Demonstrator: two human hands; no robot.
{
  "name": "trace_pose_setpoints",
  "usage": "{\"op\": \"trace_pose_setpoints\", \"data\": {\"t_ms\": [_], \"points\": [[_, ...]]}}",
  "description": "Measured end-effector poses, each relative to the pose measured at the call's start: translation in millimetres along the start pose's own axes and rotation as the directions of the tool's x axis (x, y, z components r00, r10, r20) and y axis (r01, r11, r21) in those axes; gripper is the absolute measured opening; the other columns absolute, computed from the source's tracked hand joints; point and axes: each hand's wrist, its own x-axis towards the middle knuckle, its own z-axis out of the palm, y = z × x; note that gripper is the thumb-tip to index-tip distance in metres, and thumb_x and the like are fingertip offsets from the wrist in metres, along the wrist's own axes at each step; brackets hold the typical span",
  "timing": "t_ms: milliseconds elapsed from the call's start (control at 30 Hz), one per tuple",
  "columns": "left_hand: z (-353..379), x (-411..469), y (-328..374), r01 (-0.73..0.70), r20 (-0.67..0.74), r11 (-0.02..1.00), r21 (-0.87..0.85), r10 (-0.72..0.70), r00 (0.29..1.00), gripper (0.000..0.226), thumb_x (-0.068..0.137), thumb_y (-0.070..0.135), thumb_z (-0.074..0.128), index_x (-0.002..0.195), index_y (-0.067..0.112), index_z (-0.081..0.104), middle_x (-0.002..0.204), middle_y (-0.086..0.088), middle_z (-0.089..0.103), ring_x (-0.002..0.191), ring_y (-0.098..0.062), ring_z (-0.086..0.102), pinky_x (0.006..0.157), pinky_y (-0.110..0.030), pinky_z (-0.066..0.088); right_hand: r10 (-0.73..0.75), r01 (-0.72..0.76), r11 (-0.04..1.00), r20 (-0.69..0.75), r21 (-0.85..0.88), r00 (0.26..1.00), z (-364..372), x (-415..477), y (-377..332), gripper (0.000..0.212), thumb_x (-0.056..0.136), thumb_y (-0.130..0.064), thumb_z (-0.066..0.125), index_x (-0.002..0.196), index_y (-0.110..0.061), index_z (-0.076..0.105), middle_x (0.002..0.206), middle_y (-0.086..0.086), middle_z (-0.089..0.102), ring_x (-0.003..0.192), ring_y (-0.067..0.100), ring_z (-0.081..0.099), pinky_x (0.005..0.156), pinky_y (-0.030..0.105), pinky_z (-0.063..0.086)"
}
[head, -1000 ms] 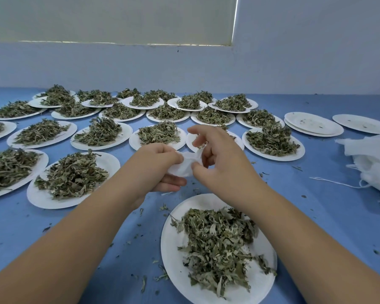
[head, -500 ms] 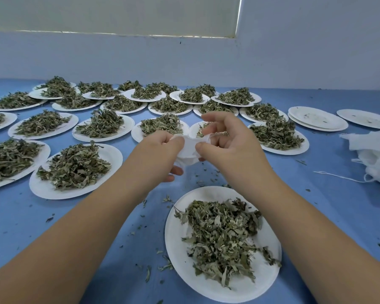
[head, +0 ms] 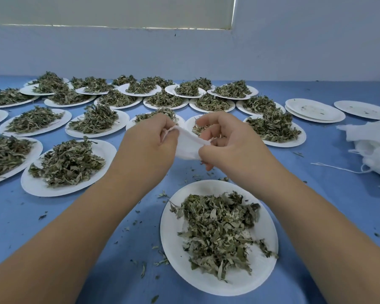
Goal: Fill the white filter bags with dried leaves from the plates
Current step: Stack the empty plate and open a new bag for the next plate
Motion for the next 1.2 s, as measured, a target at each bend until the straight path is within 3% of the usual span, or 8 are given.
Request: {"op": "trace_pose_setpoints", "data": {"t_ms": [100,233,333,467,633,733,900,1200], "points": [[-3.8,-1.8,1.3,-0.087,0.005,0.995,0.049,0.087,0.996,0.010,0.094,0.028,0.053,0.085,0.027,0.058,0.065,0.002,0.052,0.055,-0.010,0.047,0.044,-0.017,0.035,0.048,-0.046,0.996,0.034,-0.075,0.998,-2.4,-2.9,0.6,0.038,0.074,-0.006,0.061,0.103,-0.030,0.058,0.085,-0.006,0.058,0.058,0.010,0.058,0.044,0.015,0.041],[-13.0,-1.2,-0.1,-0.175,0.035,0.974,0.147,0.172,0.985,0.010,0.086,0.036,0.053,0.091,0.032,0.059,0.062,0.006,0.048,0.063,-0.006,0.049,0.052,-0.025,0.038,0.082,-0.078,0.991,0.029,-0.107,0.996,-7.6,-4.7,-2.6,0.037,0.076,-0.007,0.062,0.107,-0.028,0.059,0.084,-0.008,0.058,0.057,0.012,0.060,0.052,0.024,0.052],[-17.4,-1.9,2.2,-0.236,0.045,0.959,0.159,0.232,0.972,0.010,0.086,0.031,0.057,0.093,0.032,0.064,0.061,0.006,0.049,0.064,-0.008,0.049,0.052,-0.019,0.038,0.093,-0.090,0.990,0.016,-0.108,0.996,-11.1,-8.1,-7.1,0.035,0.077,-0.011,0.064,0.106,-0.029,0.059,0.092,-0.006,0.059,0.059,0.014,0.064,0.054,0.024,0.053],[-18.4,-1.6,0.8,-0.240,0.034,0.963,0.121,0.238,0.971,0.016,0.090,0.019,0.056,0.098,0.032,0.062,0.058,0.005,0.048,0.053,-0.007,0.047,0.048,-0.013,0.036,0.081,-0.081,0.966,-0.013,-0.246,0.997,-18.9,-18.0,-17.4,0.028,0.070,-0.042,0.074,0.091,-0.034,0.057,0.089,-0.010,0.058,0.053,0.008,0.058,0.043,0.018,0.041],[-27.4,4.2,-3.2,-0.266,0.003,0.939,0.219,0.272,0.962,0.020,0.092,0.014,0.051,0.091,0.033,0.054,0.055,-0.003,0.049,0.052,-0.019,0.044,0.045,-0.027,0.035,0.218,0.058,0.800,0.380,-0.597,0.899,-21.4,-37.1,-31.5,0.056,0.049,-0.080,0.060,0.093,-0.045,0.056,0.090,-0.025,0.056,0.068,-0.010,0.054,0.058,0.021,0.043],[-30.7,6.0,-5.0,-0.268,-0.003,0.922,0.279,0.280,0.960,0.020,0.089,0.010,0.051,0.088,0.029,0.057,0.051,-0.001,0.045,0.046,-0.016,0.037,0.048,-0.030,0.036,0.264,0.138,0.723,0.456,-0.677,0.850,-13.1,-46.6,-28.7,0.065,0.049,-0.086,0.054,0.103,-0.051,0.047,0.096,-0.025,0.047,0.083,-0.012,0.047,0.063,0.020,0.037],[-25.3,3.6,-1.2,-0.260,0.027,0.918,0.299,0.264,0.964,0.015,0.087,0.012,0.051,0.088,0.021,0.062,0.048,0.007,0.041,0.043,-0.011,0.040,0.045,-0.029,0.043,0.183,0.202,0.666,0.419,-0.718,0.889,-1.3,-49.3,-26.3,0.050,0.066,-0.073,0.060,0.106,-0.044,0.050,0.092,-0.020,0.041,0.083,-0.003,0.044,0.064,0.017,0.034],[-13.0,1.6,-3.6,-0.196,0.169,0.960,0.201,0.163,0.972,0.012,0.086,0.023,0.050,0.082,0.028,0.060,0.054,0.023,0.051,0.048,0.000,0.044,0.047,-0.017,0.029,0.102,0.237,0.668,0.402,-0.706,0.910,1.9,-47.4,-20.8,0.021,0.082,-0.039,0.064,0.103,-0.041,0.064,0.084,-0.018,0.052,0.079,0.002,0.050,0.065,0.018,0.045]]}}
